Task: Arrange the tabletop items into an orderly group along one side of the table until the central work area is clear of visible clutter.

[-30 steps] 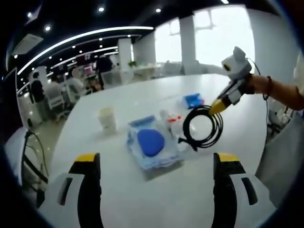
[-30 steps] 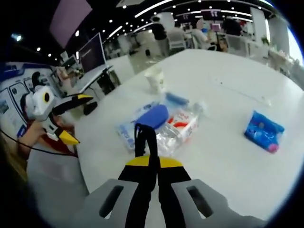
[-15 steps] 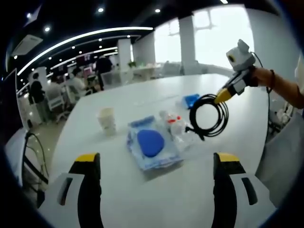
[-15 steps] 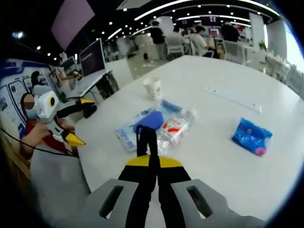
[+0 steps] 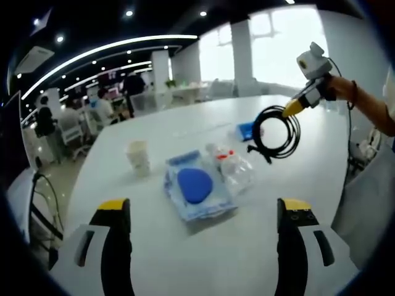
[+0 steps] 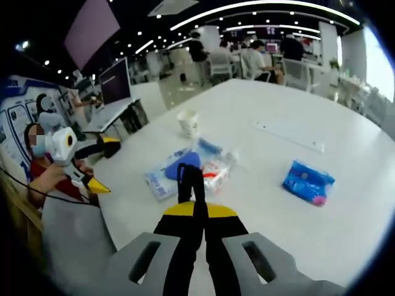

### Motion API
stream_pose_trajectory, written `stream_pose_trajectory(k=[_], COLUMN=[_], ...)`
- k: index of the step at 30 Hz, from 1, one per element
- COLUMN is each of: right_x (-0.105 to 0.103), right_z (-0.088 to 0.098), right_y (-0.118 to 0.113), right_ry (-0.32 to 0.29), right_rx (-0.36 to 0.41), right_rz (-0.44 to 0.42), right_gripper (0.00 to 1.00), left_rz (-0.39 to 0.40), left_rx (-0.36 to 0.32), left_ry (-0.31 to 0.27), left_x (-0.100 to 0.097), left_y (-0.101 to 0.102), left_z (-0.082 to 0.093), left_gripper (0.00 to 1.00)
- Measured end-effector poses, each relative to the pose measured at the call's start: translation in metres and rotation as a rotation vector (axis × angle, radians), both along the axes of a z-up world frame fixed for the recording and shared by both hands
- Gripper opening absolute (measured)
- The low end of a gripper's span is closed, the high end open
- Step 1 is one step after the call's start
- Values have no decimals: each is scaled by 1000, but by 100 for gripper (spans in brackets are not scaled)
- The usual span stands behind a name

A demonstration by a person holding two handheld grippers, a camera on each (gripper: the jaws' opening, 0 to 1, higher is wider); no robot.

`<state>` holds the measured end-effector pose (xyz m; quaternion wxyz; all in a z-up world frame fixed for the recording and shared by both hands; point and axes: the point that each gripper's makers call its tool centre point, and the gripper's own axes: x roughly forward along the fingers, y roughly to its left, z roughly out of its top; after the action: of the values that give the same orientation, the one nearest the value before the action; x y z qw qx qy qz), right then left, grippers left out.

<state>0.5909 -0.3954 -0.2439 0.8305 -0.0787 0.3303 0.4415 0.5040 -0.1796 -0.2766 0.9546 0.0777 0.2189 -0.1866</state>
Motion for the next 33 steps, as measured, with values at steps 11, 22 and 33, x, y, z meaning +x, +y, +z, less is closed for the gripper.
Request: stream_pose_trajectory(k=[11, 22, 33], right_x=[12, 27, 43], right_z=[-2, -20, -35], right_y=[-14, -29, -30], right_ry=[-3, 40, 75], right_rx=[-26, -49, -58], right_rz=[-29, -75, -89], right_gripper=[3, 3, 3], left_rz=[7, 10, 18], left_rx=[5, 6, 11], left_ry=[3, -3, 5], left_x=[0, -1, -2], left_y=[3, 3, 6], left_z=[-1, 1, -1], left_gripper=[96, 96, 96])
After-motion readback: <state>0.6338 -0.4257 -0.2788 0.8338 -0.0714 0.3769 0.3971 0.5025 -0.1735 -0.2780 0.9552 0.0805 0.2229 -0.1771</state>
